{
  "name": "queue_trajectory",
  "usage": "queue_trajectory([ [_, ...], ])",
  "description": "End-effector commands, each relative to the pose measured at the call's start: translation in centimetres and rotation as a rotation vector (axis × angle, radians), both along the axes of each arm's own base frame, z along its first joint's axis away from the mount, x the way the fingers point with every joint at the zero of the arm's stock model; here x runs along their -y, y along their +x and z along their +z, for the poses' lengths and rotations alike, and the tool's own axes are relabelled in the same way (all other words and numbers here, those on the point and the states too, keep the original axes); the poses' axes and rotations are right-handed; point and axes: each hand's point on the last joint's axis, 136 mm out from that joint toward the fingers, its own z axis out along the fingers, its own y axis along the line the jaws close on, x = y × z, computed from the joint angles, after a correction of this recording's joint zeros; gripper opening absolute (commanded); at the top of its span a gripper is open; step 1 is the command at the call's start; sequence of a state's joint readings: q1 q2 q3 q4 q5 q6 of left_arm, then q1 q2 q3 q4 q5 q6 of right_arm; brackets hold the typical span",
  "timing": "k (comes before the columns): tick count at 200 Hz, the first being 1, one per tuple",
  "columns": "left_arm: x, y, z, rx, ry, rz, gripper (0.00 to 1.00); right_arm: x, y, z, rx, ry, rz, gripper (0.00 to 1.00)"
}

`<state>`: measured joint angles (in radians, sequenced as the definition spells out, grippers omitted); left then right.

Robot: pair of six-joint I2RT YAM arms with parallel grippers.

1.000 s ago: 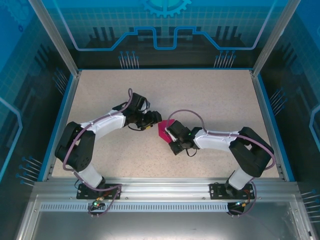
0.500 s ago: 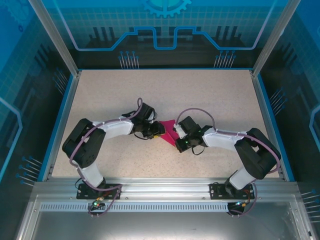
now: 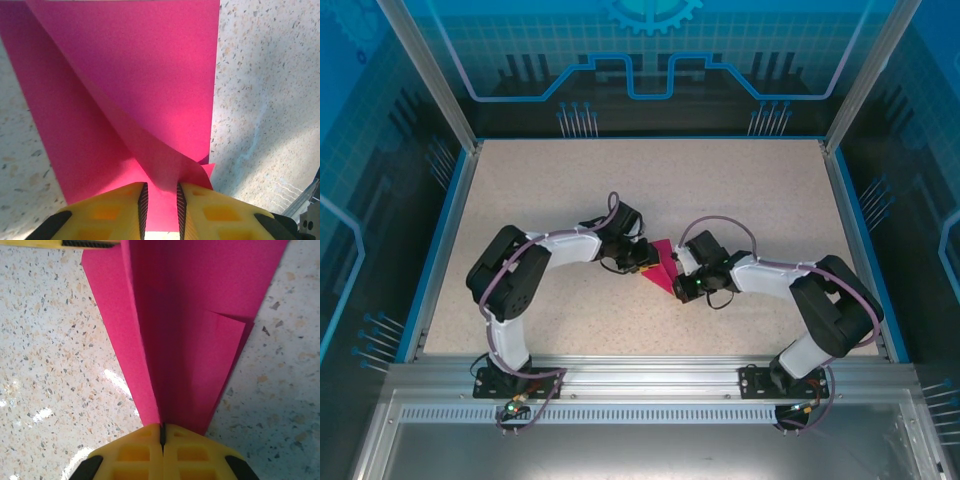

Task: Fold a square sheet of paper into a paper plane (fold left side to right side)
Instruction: Fourth fold the wing at the center of the table.

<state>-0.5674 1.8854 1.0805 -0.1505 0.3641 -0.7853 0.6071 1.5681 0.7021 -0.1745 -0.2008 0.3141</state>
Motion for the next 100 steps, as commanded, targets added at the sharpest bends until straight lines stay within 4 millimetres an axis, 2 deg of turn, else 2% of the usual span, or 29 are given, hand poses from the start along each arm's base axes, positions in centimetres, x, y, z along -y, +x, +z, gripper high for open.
queue_trajectory([
  [1, 0.85, 0.07, -0.2, -0.019, -0.015, -0.015, 0.27, 0.38, 0.16, 0.4, -0.009, 0.032, -0.029, 0.04],
  [78, 0.87, -0.05, -1.07, -0.033, -0.011, -0.01, 0.26, 0.32, 0.55, 0.27, -0.076, 0.094, -0.067, 0.05],
  [100, 0.78, -0.08, -1.17, -0.035, -0.009, -0.008, 0.27, 0.07, 0.6, 0.68, -0.088, 0.121, -0.06, 0.15],
])
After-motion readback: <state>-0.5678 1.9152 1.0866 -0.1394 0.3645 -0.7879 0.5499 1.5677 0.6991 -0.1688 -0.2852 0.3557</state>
